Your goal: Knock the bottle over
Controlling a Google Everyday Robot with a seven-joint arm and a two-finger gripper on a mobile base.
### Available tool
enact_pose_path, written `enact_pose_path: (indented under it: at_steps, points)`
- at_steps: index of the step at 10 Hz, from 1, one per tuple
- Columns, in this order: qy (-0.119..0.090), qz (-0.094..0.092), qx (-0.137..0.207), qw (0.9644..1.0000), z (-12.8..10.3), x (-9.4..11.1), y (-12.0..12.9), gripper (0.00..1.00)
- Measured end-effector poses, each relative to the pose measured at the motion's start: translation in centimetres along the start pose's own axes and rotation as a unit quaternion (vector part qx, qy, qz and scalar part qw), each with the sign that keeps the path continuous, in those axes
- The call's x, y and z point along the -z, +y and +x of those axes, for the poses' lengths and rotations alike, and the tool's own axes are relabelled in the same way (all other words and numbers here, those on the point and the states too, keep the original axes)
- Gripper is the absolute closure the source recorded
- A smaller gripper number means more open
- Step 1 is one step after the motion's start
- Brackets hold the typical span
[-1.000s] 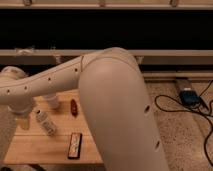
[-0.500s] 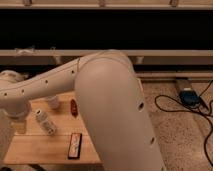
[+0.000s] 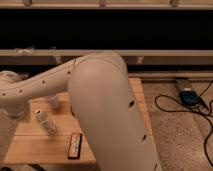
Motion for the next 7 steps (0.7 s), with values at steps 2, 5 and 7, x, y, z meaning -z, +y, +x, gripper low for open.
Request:
enact_pose_path:
  at_steps: [2, 5, 7]
  points:
    - [0.008, -0.001, -0.006, 0.9999, 0.6, -0.3, -0.4, 0.99]
    - [0.021, -0.002, -0.03, 0.9993, 2.3, -0.5, -1.3, 1.0]
    - [0.031, 0.001, -0.053, 0.9981, 4.0, -0.3, -2.3, 1.0]
